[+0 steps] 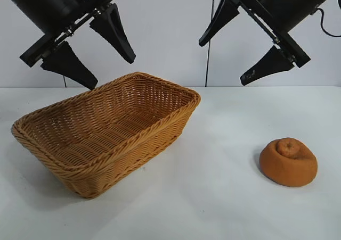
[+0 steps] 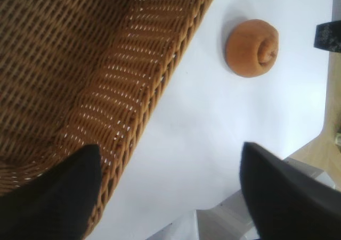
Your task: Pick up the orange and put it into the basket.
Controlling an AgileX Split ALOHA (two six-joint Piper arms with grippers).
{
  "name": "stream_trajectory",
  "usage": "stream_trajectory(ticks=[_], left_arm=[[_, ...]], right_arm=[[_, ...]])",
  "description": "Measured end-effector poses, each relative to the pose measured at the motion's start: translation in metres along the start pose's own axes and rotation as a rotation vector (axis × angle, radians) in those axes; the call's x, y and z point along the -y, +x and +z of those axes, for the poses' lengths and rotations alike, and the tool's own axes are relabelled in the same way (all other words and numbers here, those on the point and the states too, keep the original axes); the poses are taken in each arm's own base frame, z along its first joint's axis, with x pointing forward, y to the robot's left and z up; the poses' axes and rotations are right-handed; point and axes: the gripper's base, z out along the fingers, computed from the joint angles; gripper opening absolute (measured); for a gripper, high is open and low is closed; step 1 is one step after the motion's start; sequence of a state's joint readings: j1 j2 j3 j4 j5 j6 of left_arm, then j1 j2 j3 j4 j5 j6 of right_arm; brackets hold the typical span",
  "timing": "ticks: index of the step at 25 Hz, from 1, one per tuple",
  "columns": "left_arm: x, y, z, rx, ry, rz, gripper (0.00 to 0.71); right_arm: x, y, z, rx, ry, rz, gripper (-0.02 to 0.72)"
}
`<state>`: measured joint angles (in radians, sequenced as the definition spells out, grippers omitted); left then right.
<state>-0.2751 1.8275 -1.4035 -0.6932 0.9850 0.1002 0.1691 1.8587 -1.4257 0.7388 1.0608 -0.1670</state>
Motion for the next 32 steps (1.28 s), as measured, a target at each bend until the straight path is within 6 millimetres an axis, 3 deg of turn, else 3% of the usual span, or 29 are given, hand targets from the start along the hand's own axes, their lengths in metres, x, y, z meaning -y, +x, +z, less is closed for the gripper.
stream_trajectory(ticks=[32], left_arm=[[-0.0013, -0.0063, -0.0009, 0.065, -0.002, -0.006, 0.520]], right_arm=[[0.0001, -0.0009, 0.0000, 0.010, 0.002, 0.000, 0.631]])
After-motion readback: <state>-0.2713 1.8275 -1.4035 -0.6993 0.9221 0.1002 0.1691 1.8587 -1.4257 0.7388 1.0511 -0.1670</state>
